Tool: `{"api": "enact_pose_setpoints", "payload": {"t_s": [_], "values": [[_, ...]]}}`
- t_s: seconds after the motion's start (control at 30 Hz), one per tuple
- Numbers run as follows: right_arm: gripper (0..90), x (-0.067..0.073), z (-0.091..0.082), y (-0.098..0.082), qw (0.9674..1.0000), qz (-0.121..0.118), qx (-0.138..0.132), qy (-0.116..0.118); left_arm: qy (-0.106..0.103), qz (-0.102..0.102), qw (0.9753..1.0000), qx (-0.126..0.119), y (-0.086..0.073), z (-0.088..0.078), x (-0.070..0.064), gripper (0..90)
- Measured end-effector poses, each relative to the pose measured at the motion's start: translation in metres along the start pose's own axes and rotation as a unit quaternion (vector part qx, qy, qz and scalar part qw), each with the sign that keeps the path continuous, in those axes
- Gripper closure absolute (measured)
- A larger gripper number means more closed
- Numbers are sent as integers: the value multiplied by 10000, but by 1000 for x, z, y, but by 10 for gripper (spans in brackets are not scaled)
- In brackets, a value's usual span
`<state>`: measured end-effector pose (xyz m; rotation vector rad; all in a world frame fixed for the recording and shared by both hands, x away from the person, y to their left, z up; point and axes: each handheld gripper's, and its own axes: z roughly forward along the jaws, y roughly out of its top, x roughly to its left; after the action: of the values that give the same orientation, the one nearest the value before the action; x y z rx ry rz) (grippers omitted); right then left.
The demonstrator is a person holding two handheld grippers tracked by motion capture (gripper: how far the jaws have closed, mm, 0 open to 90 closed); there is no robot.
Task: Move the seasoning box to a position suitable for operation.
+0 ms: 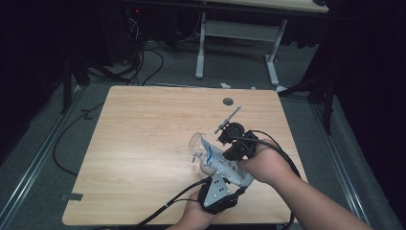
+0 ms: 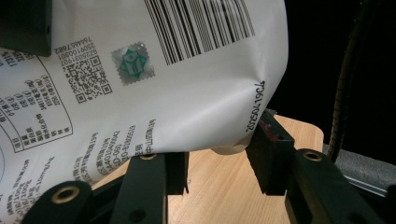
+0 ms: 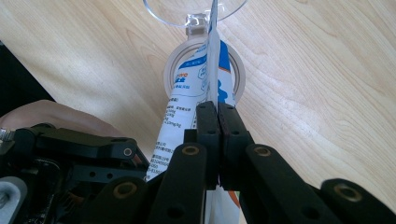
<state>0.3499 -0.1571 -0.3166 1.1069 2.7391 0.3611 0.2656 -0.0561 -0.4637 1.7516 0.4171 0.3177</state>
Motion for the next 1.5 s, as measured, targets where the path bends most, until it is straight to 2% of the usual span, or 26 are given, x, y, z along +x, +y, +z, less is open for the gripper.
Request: {"api": "enact_pose_setpoints", "payload": {"t_s": [1.5], "values": [[893,0,1,1,10000,1,-26,-18,-19,-5,10000,-55,1,0,-2,582]]}}
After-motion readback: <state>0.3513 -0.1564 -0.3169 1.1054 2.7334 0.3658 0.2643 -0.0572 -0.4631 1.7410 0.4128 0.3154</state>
